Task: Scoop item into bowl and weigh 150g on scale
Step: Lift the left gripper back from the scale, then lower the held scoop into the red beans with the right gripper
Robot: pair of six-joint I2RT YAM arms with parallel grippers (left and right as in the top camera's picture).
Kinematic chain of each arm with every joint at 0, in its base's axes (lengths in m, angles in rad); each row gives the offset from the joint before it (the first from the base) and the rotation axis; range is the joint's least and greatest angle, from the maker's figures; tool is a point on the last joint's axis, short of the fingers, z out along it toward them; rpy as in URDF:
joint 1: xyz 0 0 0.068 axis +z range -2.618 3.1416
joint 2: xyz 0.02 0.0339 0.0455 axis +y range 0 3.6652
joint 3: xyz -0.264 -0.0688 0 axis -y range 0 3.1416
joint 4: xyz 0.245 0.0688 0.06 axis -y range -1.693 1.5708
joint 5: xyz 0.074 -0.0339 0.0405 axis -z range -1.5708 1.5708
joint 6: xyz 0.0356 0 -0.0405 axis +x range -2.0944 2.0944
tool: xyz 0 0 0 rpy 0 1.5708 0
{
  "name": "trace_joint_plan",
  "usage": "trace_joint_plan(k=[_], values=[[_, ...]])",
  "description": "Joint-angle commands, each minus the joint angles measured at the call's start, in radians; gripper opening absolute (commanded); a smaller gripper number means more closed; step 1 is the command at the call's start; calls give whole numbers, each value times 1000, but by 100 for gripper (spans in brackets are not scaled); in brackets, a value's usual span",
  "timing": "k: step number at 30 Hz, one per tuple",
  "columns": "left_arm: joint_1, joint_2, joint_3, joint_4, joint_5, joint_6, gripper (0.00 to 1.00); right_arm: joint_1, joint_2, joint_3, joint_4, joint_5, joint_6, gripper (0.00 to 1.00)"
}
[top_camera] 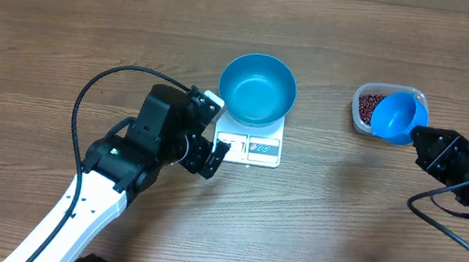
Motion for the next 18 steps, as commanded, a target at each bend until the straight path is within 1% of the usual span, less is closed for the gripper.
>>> trace_joint_plan(k=[1, 11, 14, 18], values=[[3, 8, -1, 0, -6, -13, 100, -3, -6, 13, 5, -11, -2, 4], [3, 8, -1, 0, -6, -13, 100, -2, 6, 14, -17, 4, -1, 4], [3, 8, -1, 0, -6, -13, 99, 7, 61, 47, -50, 32, -2, 4], [3, 8, -1, 0, -6, -13, 100, 50, 182, 173, -122, 138, -21, 4]])
